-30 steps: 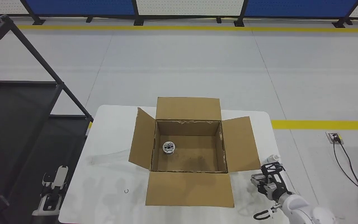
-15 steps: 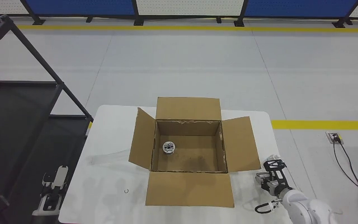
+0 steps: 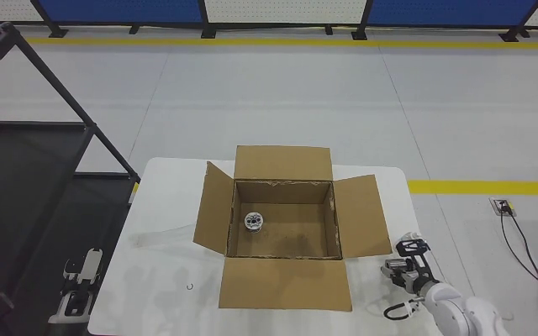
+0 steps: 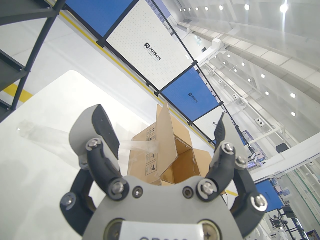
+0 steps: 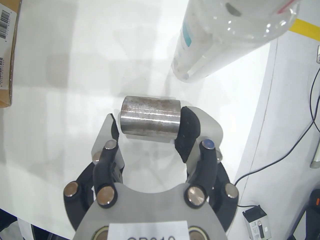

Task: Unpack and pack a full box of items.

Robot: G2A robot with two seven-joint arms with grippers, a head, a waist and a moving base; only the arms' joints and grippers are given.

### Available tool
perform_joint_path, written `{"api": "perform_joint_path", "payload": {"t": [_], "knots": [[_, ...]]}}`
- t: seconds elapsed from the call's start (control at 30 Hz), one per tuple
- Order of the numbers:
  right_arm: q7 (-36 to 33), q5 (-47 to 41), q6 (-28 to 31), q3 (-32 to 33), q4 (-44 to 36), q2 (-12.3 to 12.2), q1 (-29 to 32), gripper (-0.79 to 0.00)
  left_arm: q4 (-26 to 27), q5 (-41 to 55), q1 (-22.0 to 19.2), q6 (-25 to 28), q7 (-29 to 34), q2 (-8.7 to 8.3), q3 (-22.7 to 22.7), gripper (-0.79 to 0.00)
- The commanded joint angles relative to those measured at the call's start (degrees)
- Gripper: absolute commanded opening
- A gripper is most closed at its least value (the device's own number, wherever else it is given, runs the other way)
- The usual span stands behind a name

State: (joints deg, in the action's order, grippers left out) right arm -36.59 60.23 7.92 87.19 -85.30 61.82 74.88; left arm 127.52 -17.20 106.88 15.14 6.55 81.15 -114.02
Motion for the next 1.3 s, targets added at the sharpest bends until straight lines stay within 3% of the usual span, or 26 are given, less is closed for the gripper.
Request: {"api": "perform_joint_path", "payload": {"t": [0.0,0.57,0.83,0.87,0.93,1.07,1.13,1.17,1.27], "knots": [[0.4,-0.5,0.1,0.5,-0.6,-0.1,0.5,0.0,0.0,0.0,0.0,0.0,0.0,0.0,0.0,0.0],[2.6,-6.0,4.0,9.2,-13.4,-0.9,10.9,0.0,0.0,0.0,0.0,0.0,0.0,0.0,0.0,0.0],[-2.4,-2.1,6.6,8.4,-11.2,-1.4,9.7,-0.006,0.0,0.0,0.0,0.0,0.0,0.0,0.0,0.0],[-2.7,-1.9,6.5,8.3,-10.4,-1.4,9.1,-0.074,0.0,0.0,0.0,0.0,0.0,0.0,0.0,0.0],[-3.4,-1.5,6.2,7.3,-8.9,-1.4,8.0,-0.074,0.0,0.0,0.0,0.0,0.0,0.0,0.0,0.0],[-4.6,0.0,6.4,5.5,-6.4,-1.4,6.1,-0.191,0.0,0.0,0.0,0.0,0.0,0.0,0.0,0.0],[-4.8,0.7,6.3,4.8,-5.6,-1.4,5.6,-0.409,0.0,0.0,0.0,0.0,0.0,0.0,0.0,0.0],[-5.1,1.1,6.3,4.5,-5.3,-1.4,5.3,-0.437,0.0,0.0,0.0,0.0,0.0,0.0,0.0,0.0],[-5.0,1.6,6.1,4.0,-4.8,-1.4,4.9,-0.659,0.0,0.0,0.0,0.0,0.0,0.0,0.0,0.0]]}}
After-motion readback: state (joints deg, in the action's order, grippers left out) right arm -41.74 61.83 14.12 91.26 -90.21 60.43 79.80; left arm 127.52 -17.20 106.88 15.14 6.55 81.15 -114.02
